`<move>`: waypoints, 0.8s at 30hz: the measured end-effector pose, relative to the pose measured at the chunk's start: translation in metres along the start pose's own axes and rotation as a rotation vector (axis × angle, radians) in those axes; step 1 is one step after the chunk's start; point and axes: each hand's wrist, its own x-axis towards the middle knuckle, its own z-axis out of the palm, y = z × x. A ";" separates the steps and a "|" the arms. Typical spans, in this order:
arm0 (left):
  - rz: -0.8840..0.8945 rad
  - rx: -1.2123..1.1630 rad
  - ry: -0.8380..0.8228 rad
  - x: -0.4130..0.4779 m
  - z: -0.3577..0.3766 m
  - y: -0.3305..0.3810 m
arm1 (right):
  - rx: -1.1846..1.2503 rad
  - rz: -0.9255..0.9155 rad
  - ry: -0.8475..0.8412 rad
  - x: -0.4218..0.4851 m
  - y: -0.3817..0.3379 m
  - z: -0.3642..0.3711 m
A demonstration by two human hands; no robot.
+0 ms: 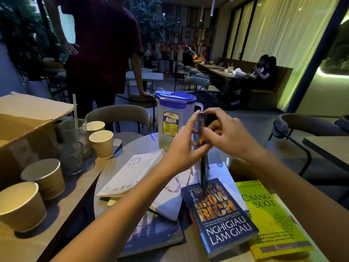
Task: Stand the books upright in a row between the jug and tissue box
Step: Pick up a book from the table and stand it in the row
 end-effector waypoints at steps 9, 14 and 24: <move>0.089 0.050 0.062 0.003 0.000 0.005 | -0.192 -0.123 -0.128 0.028 0.032 -0.007; 0.103 0.129 -0.053 0.013 -0.014 0.003 | -0.139 -0.101 -0.254 0.045 0.037 -0.015; 0.190 0.264 -0.082 0.040 -0.017 -0.001 | -0.196 -0.202 -0.120 0.071 0.050 -0.034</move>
